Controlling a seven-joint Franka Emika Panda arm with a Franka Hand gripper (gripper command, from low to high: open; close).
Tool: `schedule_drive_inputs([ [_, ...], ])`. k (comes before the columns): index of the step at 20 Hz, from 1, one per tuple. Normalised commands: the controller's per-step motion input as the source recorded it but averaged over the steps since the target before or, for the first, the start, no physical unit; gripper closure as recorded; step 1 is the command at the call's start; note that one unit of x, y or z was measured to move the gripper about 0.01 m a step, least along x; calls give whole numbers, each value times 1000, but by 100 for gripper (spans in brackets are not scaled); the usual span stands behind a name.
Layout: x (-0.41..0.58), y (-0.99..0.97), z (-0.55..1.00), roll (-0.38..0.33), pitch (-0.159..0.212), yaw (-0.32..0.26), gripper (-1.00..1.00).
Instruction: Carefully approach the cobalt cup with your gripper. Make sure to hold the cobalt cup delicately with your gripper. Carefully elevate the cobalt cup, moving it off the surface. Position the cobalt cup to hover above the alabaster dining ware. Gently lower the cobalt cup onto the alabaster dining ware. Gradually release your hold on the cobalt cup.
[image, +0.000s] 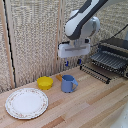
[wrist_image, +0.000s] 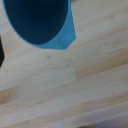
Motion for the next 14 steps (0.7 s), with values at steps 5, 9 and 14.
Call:
schedule_drive_inputs([
  [5, -12, -242, -423, 0, 37, 57, -100],
  [9, 0, -261, -396, 0, 44, 48, -100],
  [14, 67, -66, -317, -15, 0, 71, -100],
])
